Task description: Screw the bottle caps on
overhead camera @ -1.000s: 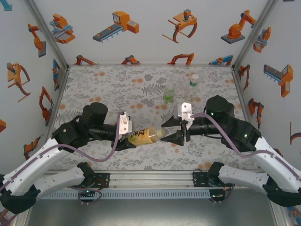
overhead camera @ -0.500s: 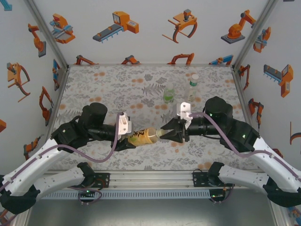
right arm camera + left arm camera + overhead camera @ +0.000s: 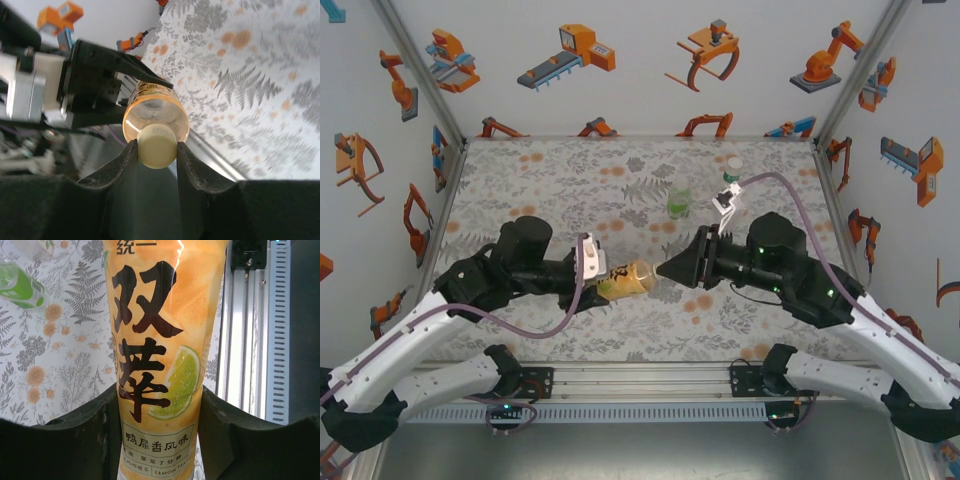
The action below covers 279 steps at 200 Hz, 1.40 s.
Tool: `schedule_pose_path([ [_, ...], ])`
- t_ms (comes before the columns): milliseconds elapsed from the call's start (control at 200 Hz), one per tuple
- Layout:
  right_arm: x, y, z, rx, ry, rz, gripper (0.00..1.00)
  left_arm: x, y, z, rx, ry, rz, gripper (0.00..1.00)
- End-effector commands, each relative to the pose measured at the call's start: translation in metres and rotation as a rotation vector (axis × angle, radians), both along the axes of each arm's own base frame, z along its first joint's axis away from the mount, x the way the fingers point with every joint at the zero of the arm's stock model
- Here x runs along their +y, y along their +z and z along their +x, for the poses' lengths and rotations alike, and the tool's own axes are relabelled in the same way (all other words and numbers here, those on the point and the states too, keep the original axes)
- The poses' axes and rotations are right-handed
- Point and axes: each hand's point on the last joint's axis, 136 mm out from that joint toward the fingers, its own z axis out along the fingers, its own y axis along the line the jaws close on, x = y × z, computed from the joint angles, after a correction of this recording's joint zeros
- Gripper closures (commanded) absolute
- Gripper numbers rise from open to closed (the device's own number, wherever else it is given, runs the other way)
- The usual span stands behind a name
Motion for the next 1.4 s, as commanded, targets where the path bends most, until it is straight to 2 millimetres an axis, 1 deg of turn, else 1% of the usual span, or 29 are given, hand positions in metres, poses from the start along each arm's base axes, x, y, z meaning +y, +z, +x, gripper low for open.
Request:
schedule_pose_path([
  [0,-0.015,-0.026,0.007,0.372,-0.234,0.09,1.0,-0.01,0.022,0.002,-0.067,-0.035,-0.078,1.0],
  [45,-0.016,-0.035,0.006,0.436,-0.264,0.108,1.0,-0.011,0.021,0.002,-0.064,-0.035,-0.075,1.0],
  [80,-0.016,-0.037,0.006,0.459,-0.274,0.125,1.0,-0.012,0.02,0.002,-0.062,-0.038,-0.075,1.0],
  [170,-0.013,-0.038,0.007,0.472,-0.275,0.146,1.0,-0.013,0.02,0.002,-0.058,-0.043,-0.074,1.0],
  [295,-0.011,-0.036,0.008,0.451,-0.262,0.118,1.0,-0.013,0.021,0.002,-0.059,-0.045,-0.078,1.0],
  [376,-0.014,-0.026,0.011,0.375,-0.25,0.103,0.88,-0.013,0.022,-0.001,-0.054,-0.054,-0.082,1.0],
  [456,-0.015,-0.014,0.013,0.265,-0.218,0.066,0.71,-0.013,0.022,-0.002,-0.051,-0.06,-0.085,1.0],
  [476,-0.016,-0.008,0.013,0.239,-0.209,0.063,0.66,-0.013,0.022,-0.002,-0.051,-0.06,-0.084,1.0],
  [521,-0.017,0.001,0.012,0.174,-0.184,0.039,0.56,-0.013,0.021,-0.003,-0.049,-0.062,-0.083,1.0],
  [576,-0.019,0.013,0.011,0.093,-0.157,0.024,0.49,-0.013,0.022,-0.003,-0.046,-0.064,-0.086,1.0],
  [631,-0.022,0.021,0.011,0.016,-0.139,0.006,0.45,-0.013,0.023,-0.004,-0.044,-0.069,-0.088,1.0],
  [736,-0.027,0.036,0.012,-0.165,-0.101,-0.037,0.45,-0.012,0.025,-0.007,-0.039,-0.081,-0.094,1.0],
  [851,-0.029,0.054,0.007,-0.373,-0.042,-0.064,0.46,-0.011,0.026,-0.012,-0.027,-0.097,-0.103,1.0],
  [936,-0.022,0.071,-0.01,-0.58,0.092,-0.064,0.47,-0.01,0.027,-0.017,-0.018,-0.113,-0.105,1.0],
  [991,-0.016,0.075,-0.025,-0.707,0.201,-0.075,0.47,-0.009,0.027,-0.019,-0.011,-0.122,-0.104,1.0],
  [1086,-0.012,0.072,-0.05,-0.887,0.387,-0.136,0.47,-0.009,0.028,-0.023,0.003,-0.138,-0.105,1.0],
  [1217,-0.011,0.065,-0.075,-1.03,0.583,-0.197,0.47,-0.007,0.03,-0.03,0.027,-0.163,-0.105,1.0],
  [1307,-0.007,0.064,-0.086,-1.09,0.67,-0.188,0.46,-0.006,0.03,-0.033,0.033,-0.172,-0.103,1.0],
  [1392,-0.002,0.064,-0.088,-1.1,0.707,-0.176,0.46,-0.005,0.029,-0.033,0.034,-0.17,-0.103,1.0],
])
